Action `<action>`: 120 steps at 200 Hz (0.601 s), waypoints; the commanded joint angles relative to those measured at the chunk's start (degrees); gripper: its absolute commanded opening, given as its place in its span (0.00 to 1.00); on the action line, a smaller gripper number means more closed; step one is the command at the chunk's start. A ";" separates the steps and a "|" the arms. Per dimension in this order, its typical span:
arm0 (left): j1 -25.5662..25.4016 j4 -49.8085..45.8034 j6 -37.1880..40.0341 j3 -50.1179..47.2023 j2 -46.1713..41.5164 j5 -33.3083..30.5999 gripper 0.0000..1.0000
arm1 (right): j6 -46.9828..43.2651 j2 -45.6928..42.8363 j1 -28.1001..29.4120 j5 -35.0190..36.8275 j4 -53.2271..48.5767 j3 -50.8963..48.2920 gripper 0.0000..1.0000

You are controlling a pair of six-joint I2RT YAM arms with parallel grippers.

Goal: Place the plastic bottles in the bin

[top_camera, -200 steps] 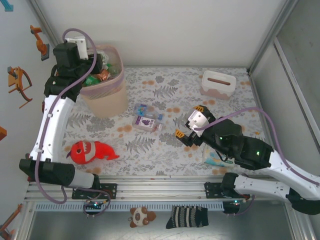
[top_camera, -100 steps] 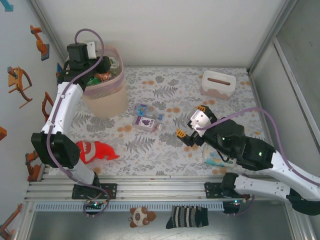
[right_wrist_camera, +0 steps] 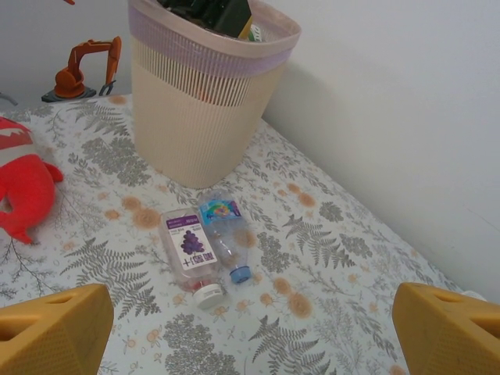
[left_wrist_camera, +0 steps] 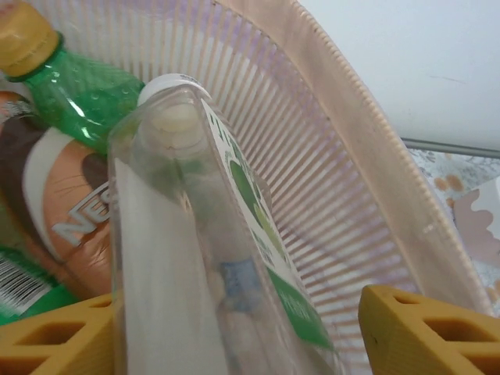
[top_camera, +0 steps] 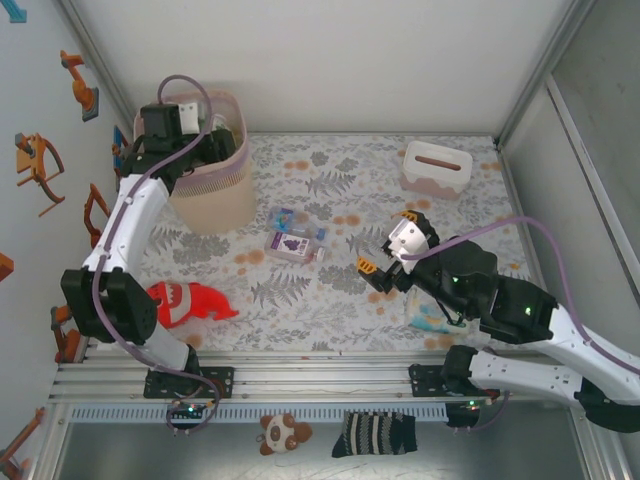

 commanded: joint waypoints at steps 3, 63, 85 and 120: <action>-0.08 -2.02 1.70 -0.01 -5.35 -4.24 0.74 | 1.22 0.02 -0.17 0.06 -0.59 0.11 0.91; 1.58 -2.84 3.54 2.89 -9.02 -7.10 0.68 | 1.23 0.46 -0.21 0.03 -0.10 0.43 0.90; 2.21 -4.38 3.90 5.22 -6.68 -4.38 0.56 | 1.16 1.10 -0.22 -0.21 -0.13 0.82 0.90; 2.71 -6.18 3.80 6.53 -2.68 -0.58 0.45 | 1.40 1.54 -0.16 -0.43 -0.17 1.04 0.90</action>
